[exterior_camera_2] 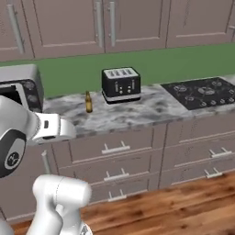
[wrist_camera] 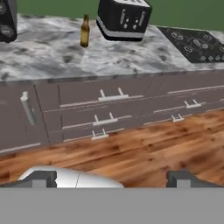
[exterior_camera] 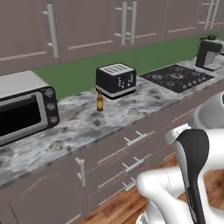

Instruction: Place the beers on the top shelf of the fridge to keep them out of children's reach, and place the banana on lower shelves for easy access.

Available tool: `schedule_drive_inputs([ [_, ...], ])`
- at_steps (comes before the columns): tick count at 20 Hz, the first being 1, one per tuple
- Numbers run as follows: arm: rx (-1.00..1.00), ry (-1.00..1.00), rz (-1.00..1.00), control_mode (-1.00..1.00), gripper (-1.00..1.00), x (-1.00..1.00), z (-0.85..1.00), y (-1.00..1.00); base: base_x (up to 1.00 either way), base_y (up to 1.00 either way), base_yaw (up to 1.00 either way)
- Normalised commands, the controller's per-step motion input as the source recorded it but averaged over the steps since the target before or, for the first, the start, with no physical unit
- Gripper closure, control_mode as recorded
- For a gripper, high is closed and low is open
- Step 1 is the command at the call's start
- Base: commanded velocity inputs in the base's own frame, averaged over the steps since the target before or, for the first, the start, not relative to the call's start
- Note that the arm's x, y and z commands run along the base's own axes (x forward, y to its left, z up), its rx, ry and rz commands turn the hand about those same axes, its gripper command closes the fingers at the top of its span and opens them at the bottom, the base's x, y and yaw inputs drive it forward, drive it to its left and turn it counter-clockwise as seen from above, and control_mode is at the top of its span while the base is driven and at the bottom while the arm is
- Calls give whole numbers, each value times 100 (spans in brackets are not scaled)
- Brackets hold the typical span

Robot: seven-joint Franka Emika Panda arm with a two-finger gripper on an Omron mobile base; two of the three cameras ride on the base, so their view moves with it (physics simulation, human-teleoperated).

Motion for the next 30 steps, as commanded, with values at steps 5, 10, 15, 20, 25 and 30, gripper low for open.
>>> schedule_drive_inputs([
  [5,0,0,0,100,-100,0,0,0,100,-24,39],
  [10,0,0,0,100,-100,0,0,0,100,-8,39],
  [15,0,0,0,100,-100,0,0,0,89,-8,42],
  [20,0,0,0,100,-100,0,0,0,58,-29,41],
  [25,1,-1,2,-100,-100,3,-5,-4,17,-23,20],
  [30,7,-7,9,-100,-100,21,-34,-31,0,0,0],
])
